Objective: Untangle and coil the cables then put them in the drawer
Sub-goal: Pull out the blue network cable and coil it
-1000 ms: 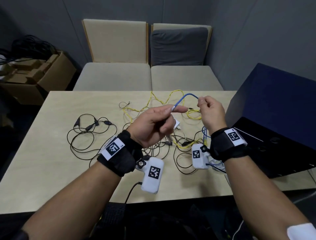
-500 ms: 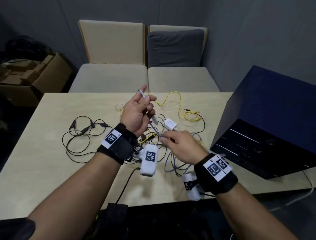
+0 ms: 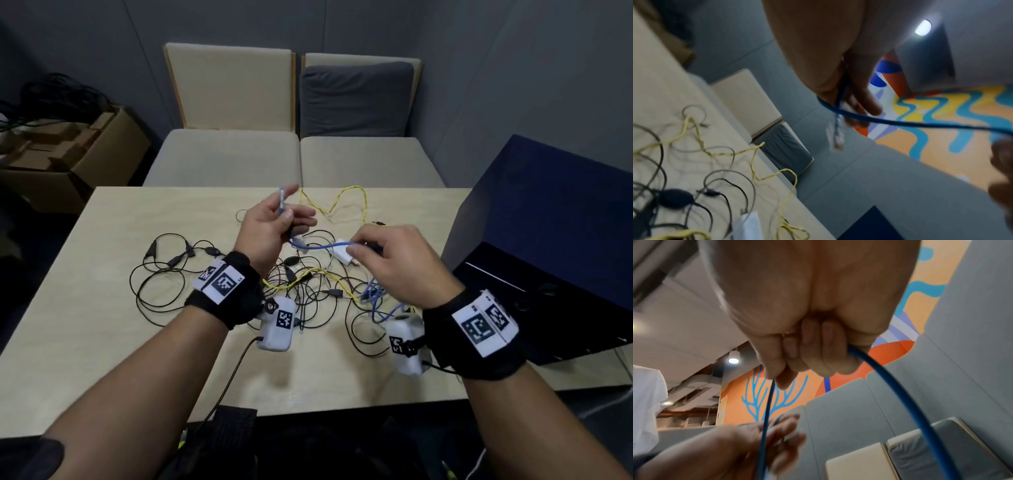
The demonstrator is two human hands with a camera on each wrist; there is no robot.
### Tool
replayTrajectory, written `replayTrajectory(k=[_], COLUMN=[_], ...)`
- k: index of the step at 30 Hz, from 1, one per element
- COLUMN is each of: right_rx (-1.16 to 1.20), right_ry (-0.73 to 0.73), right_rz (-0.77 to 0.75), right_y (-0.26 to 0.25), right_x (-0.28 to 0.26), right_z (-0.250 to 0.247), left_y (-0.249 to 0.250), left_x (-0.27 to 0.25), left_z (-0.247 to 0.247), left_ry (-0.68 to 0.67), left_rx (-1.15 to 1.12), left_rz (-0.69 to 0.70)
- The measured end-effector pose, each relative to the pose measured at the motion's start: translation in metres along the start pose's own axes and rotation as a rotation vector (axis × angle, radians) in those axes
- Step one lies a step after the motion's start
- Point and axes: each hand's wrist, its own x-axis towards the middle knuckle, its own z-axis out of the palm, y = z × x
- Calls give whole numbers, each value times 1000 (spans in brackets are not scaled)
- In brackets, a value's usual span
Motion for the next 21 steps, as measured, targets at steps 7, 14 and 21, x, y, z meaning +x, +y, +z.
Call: replayTrajectory(k=[7,14,21], right_rx=[-12,64,191], right_ry=[185,260,219], right_rz=[-44,-4,112], right_y=[3,13,32], right_x=[29,50,49], right_z=[-27,-25,10], left_y=[4,11,19], left_x=[-23,-33,-32], left_z=[11,27,34], left_ry=[-414,-532,-415], left_rx=[323,132,-232], left_rz=[-121,-185,-200])
